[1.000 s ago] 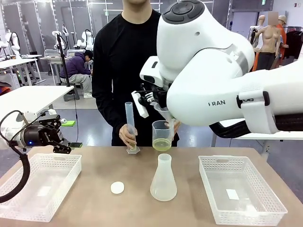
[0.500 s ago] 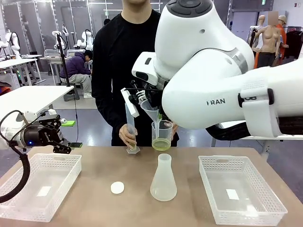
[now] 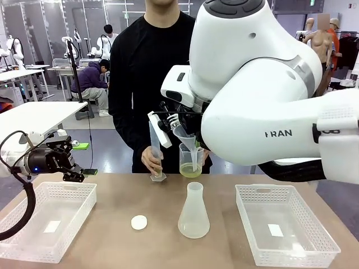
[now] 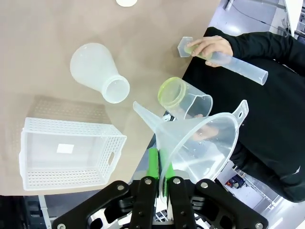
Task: Prepare the solutions needed for the experiment.
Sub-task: Pick up the Plastic Funnel and insert it into the Big flask.
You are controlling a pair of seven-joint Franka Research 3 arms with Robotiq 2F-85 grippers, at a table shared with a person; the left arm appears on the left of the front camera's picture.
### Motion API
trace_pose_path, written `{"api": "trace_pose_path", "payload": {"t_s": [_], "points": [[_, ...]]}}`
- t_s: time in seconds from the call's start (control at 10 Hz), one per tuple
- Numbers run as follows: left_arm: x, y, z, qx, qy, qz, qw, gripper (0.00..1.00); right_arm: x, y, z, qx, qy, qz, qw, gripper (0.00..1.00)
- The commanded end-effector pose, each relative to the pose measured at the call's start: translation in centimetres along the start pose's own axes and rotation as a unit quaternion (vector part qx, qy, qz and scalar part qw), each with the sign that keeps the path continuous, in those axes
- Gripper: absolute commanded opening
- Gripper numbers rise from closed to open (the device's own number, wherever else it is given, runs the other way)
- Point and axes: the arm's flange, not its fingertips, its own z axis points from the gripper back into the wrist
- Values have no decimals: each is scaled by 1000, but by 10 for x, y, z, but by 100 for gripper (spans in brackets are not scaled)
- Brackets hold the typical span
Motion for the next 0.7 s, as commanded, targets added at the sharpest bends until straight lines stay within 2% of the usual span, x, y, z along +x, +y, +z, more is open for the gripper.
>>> {"api": "trace_pose_path", "payload": {"t_s": [0.0, 0.4, 0.6], "points": [[-1, -2, 0, -6, 2, -2, 1000, 100, 1, -3, 0, -3, -3, -1, 1000, 4], [-1, -2, 0, -6, 2, -2, 1000, 100, 0, -1, 1, -1, 0, -1, 1000, 4], [-1, -2, 0, -6, 2, -2, 1000, 100, -2, 10, -8, -13, -17, -7, 1000, 4]]}}
